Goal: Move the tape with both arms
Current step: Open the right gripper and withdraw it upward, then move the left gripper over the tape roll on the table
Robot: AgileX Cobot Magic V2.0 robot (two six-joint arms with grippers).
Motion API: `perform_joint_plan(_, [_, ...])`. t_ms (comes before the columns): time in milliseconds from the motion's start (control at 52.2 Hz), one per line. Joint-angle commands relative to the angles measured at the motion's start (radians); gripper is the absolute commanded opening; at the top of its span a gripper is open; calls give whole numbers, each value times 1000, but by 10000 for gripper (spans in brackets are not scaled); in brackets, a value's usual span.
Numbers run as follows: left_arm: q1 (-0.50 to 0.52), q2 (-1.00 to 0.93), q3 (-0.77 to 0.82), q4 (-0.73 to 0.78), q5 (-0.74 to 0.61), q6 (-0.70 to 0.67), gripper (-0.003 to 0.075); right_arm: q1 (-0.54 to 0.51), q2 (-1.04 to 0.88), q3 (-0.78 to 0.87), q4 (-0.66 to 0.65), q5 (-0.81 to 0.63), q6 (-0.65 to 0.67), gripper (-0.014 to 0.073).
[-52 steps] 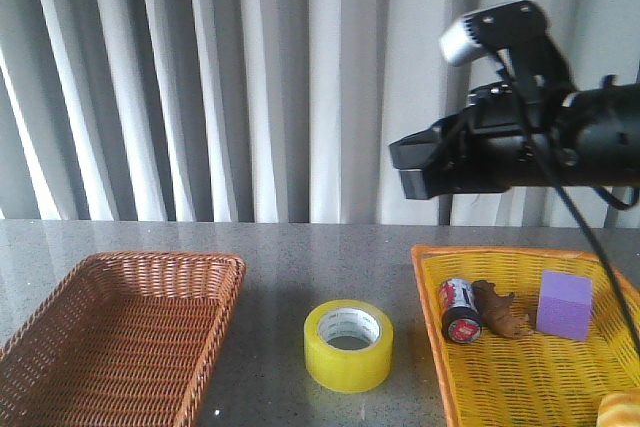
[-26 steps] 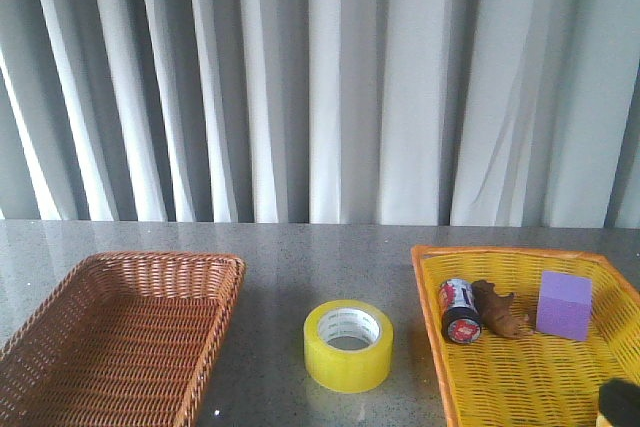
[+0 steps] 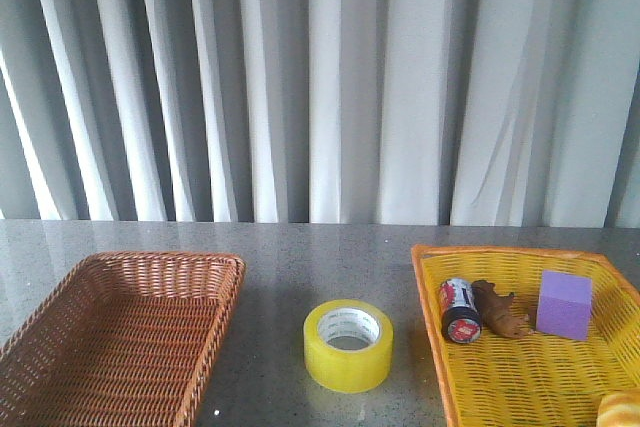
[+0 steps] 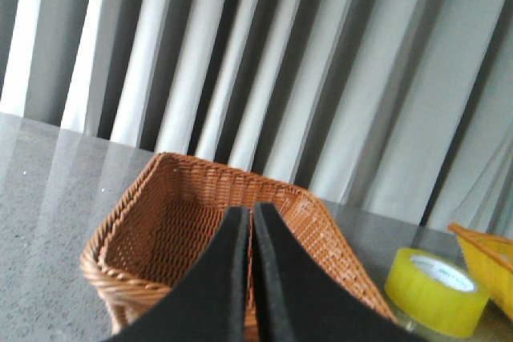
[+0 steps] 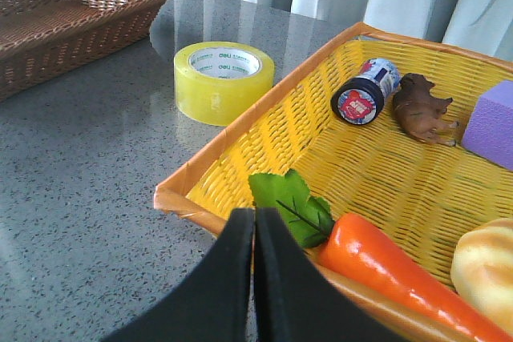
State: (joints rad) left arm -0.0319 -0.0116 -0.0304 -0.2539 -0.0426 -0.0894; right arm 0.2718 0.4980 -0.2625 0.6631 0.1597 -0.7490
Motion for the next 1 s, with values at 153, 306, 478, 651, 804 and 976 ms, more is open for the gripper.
perform_joint_plan(153, [-4,98,-347,6,251,66,-6,-3,2,-28,5,-105,-12,-5])
perform_joint_plan(306, [-4,358,-601,-69,485,263,3,-3,2,-28,8,-105,-11,-5])
perform_joint_plan(478, [-4,671,-873,-387,717,636,56,-3,2,-28,34,-105,-11,-5])
perform_joint_plan(651, [-4,957,-1093,-660,932,823,198,-3,2,-28,38,-105,-6,-5])
perform_joint_plan(804, [-4,1136,-1211,-784,988,862,368,-3,2,-28,64,-105,-4,-5])
perform_joint_plan(976, [-4,1259,-1235,-1013,927,962,442,-3,2,-28,69,-105,-5,-5])
